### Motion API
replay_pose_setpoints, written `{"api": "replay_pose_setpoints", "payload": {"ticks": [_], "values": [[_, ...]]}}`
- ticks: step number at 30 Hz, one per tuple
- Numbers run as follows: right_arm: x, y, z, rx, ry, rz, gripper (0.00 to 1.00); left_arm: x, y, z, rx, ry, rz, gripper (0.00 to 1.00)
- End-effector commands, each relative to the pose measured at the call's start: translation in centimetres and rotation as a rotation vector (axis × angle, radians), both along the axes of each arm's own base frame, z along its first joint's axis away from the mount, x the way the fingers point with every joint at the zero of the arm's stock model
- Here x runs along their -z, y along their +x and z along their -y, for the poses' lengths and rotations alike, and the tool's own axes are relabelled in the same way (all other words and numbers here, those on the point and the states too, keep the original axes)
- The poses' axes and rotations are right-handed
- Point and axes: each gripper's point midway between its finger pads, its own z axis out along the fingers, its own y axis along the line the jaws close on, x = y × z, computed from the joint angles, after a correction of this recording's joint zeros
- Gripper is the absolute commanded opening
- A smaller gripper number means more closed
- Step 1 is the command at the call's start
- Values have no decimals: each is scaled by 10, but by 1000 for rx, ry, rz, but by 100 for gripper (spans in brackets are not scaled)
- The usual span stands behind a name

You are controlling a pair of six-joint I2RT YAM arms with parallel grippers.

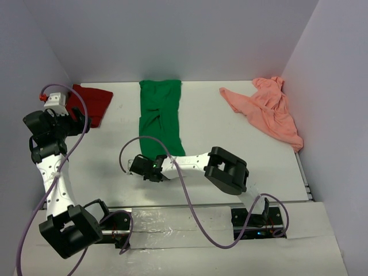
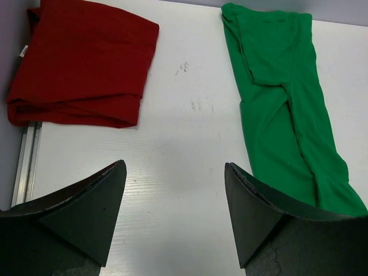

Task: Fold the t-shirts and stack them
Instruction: Grab the bottom of the folded rectangular tshirt with right arm

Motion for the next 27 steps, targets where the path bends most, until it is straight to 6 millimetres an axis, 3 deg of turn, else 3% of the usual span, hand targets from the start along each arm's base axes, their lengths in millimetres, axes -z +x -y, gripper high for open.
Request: {"api": "replay_pose_setpoints", "payload": {"ticks": [1,6,12,16,19,27], "values": [[19,-46,33,4,-99,-212,0,-13,-2,3,25,7,34,78],[-15,-86,24,-76,-43,-277,0,-11,0,3,33,2,27,78],[-38,-154,21,-191,-39,-494,0,-10,-1,6,48,-8,13,78],[-62,-171,17,-233,-9,-529,0,-12,-3,8,57,-10,16,78],[-74,-153,12,-227,13,-434,0,-13,-3,8,58,-12,16,78],[-78,-56,9,-129,3,-168,0,-9,-1,9,70,-18,2,78]]}}
